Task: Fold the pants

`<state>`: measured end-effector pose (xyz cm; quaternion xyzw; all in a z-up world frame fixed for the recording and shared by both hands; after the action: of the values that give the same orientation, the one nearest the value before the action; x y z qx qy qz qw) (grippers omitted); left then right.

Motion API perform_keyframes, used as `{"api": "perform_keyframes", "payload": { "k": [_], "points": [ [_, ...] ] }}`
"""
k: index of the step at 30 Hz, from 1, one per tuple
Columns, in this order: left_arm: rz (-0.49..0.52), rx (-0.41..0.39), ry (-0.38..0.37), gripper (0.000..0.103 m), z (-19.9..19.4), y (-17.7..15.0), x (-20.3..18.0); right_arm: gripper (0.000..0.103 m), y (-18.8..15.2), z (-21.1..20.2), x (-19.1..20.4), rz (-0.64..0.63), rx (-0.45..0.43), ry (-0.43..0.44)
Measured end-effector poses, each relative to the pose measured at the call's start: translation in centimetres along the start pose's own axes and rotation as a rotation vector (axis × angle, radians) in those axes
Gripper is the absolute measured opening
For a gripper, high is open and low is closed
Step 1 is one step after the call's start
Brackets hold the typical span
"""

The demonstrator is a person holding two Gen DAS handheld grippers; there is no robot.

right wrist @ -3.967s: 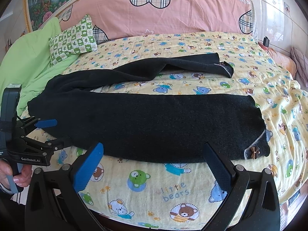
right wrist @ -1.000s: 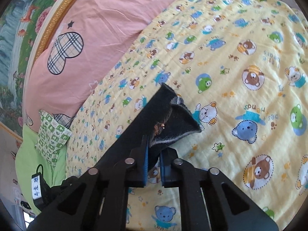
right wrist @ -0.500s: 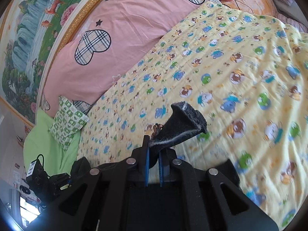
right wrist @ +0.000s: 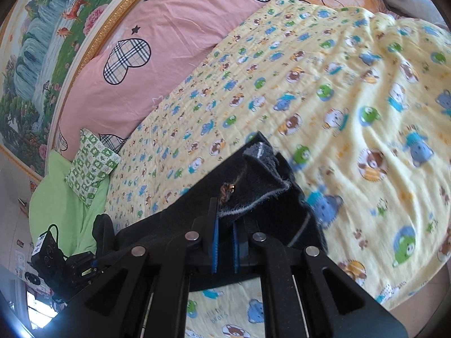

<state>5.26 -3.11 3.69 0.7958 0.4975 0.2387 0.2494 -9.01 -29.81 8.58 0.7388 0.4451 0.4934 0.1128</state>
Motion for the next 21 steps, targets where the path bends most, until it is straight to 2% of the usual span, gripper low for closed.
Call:
{"api": "perform_keyframes", "payload": {
  "k": [10,15,17,18,19,20,21],
  "points": [
    [-0.014,0.081,-0.033,0.008,3.1,-2.1,-1.0,0.008,-2.1,-0.3,-2.9,0.024,0.012,-0.085],
    [-0.019,0.082,-0.03,0.014,3.4,-2.7,-1.2,0.008,-2.7,0.0,-2.3,-0.054,0.016,-0.162],
    [-0.028,0.088,-0.037,0.02,3.4,-2.9,-1.1,0.008,-2.7,0.1,-2.2,-0.07,0.014,-0.197],
    [-0.034,0.089,-0.039,0.023,3.2,-3.0,-1.0,0.012,-2.7,0.0,-2.1,-0.07,0.013,-0.197],
    [-0.038,0.09,-0.039,0.031,3.1,-3.1,-0.9,0.016,-2.6,-0.2,-2.0,-0.072,0.004,-0.197],
    [-0.044,0.09,-0.037,0.041,2.9,-3.3,-0.7,0.026,-2.5,-0.6,-1.8,-0.079,-0.012,-0.228],
    [-0.053,0.087,-0.032,0.046,2.6,-3.5,-0.5,0.036,-2.4,-1.0,-1.5,-0.09,-0.028,-0.266]
  ]
}}
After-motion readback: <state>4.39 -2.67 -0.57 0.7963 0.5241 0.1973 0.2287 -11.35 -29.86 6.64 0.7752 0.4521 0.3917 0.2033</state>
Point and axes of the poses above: each gripper's, at about its wrist camera, not at the fingertips, and z roughly the way its jaws point, x to its left, y to its top, the point moved 1 cm from there along z, roughly the way its jaws point, and after that the axes turned 12 degrees about y, right-handed, at the moved point
